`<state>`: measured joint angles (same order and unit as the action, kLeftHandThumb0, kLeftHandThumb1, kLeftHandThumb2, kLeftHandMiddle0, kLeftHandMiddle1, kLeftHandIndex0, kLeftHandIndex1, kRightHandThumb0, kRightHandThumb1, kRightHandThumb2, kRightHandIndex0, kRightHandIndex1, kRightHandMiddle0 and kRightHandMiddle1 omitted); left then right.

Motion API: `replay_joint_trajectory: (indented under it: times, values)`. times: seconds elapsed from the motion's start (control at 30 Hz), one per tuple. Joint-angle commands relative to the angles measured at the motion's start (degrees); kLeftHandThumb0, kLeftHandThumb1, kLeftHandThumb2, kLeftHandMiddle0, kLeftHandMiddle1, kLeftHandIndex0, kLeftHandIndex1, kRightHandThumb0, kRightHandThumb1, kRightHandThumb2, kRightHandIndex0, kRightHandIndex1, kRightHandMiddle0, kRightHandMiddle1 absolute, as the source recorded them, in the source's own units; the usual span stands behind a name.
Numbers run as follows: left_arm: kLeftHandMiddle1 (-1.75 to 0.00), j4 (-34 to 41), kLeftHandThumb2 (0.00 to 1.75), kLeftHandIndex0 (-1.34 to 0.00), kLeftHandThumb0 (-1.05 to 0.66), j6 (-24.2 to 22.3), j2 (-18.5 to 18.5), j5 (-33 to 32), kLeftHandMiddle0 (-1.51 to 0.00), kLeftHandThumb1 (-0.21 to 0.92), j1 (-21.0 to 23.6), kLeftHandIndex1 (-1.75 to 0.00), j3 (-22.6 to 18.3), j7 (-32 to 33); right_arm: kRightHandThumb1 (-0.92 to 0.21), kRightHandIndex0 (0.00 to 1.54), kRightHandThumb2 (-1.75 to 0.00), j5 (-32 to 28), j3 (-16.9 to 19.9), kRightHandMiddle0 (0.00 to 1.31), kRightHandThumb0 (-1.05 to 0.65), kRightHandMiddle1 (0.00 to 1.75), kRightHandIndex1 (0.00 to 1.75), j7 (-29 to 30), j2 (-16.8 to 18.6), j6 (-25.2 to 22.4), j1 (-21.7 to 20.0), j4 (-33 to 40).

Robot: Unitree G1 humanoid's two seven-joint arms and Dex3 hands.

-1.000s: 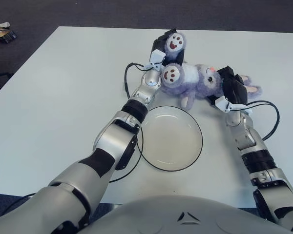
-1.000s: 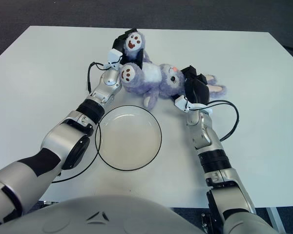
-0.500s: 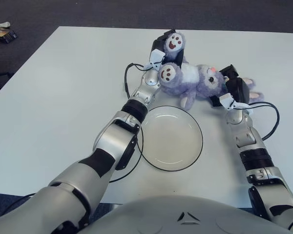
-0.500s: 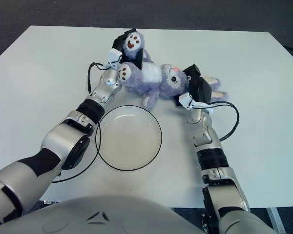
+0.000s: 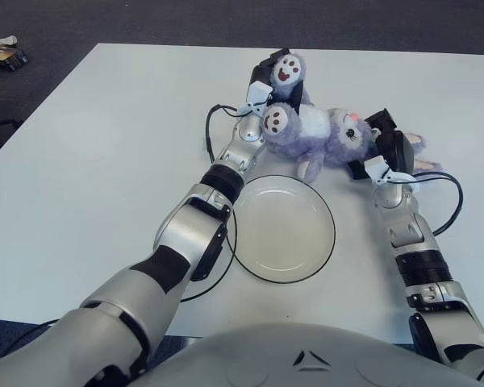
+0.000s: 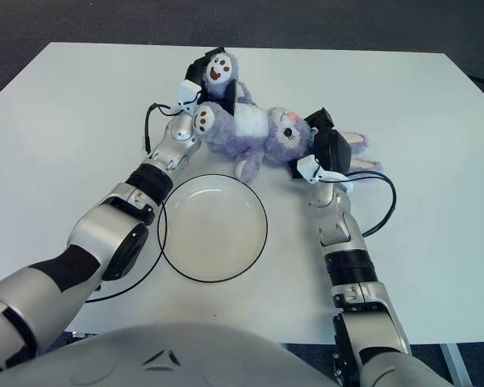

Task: Put the doll into the plate.

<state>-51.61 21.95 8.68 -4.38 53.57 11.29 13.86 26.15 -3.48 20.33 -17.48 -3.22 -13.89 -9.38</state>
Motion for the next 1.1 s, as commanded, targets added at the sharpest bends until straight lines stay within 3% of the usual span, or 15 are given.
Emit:
replay_joint_trajectory:
  times: [0.0,0.47,0.8,1.07]
  values:
    - [-1.75,2.03,1.48,-0.97,0.52,-1.15,12.34,-1.65,-0.72,0.18,1.14,-1.75,-0.92,-0.54,-0.04,0.82,-1.62,-0.31,0.9,0.6,0.0,1.75,1.7,-2.08,0.1,-2.09,2.54,2.3]
    - [-1.75,9.54,1.48,-0.97,0.52,-5.45,9.72,-4.72,-0.72,0.18,-1.14,-1.75,-1.14,-2.4,0.03,0.91,-1.67,-0.54,1.79,0.65,0.0,1.75,1.61,-8.14,-0.16,-5.76,4.33,10.59]
    - [-1.75,18.42,1.49,-0.97,0.53,-14.43,7.51,-6.9,-0.73,0.17,-3.19,-1.75,-0.86,-3.74,0.06,0.94,-1.69,-0.3,1.56,0.67,0.0,1.75,1.59,-12.73,-0.63,-8.08,4.53,16.02]
    - [-1.75,24.33,1.5,-0.98,0.53,-21.26,5.28,-7.17,-0.73,0.16,-2.99,-1.75,-1.53,-4.25,0.05,0.94,-1.69,0.43,1.23,0.66,0.0,1.75,1.61,-17.75,-0.89,-12.09,2.34,20.88]
